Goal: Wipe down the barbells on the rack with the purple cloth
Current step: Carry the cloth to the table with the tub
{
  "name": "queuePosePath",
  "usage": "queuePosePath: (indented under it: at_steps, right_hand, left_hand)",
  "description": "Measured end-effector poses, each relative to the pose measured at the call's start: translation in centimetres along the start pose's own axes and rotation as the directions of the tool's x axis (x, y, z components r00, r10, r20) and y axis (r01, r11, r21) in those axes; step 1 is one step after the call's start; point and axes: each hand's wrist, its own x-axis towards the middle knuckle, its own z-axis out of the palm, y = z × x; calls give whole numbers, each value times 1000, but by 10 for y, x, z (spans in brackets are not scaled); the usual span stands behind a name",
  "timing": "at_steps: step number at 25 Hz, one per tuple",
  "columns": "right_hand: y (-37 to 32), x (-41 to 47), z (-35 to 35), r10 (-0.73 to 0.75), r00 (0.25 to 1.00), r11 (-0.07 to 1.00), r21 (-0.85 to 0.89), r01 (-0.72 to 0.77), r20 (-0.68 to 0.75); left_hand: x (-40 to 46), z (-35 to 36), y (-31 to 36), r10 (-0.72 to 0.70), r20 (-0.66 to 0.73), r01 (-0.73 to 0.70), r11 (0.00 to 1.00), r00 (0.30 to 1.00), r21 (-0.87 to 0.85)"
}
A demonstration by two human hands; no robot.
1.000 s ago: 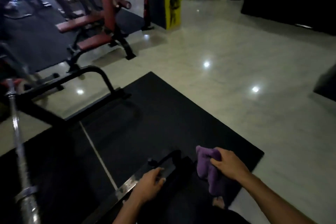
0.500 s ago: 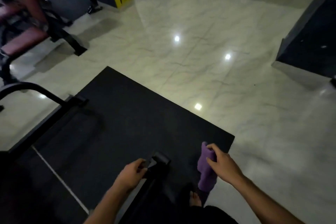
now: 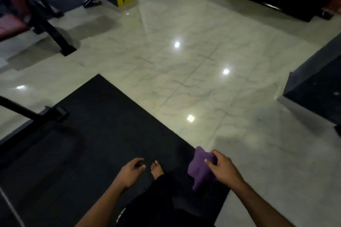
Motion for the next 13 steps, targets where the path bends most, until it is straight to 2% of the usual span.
queuePosePath:
  at_steps: [3,8,10,13]
  right_hand:
    - [-67,71,-36,-56,998,998,-14,56,-3]
    - [-165,174,-70,-99,989,988,108,111,-114]
    - [-193,225,-73,-108,988,984,126,122,-110]
    - [-235,305,-78,-81,994,979,181,94,-78]
  left_hand:
    - [53,-66,41,25,-4,-25,998,1000,50]
    - [144,-170,89,31,-41,-28,997,999,74]
    - [190,-202,105,31,-65,-28,999,997,40]
    - [257,-244,131,32,-39,-28,996,999,87]
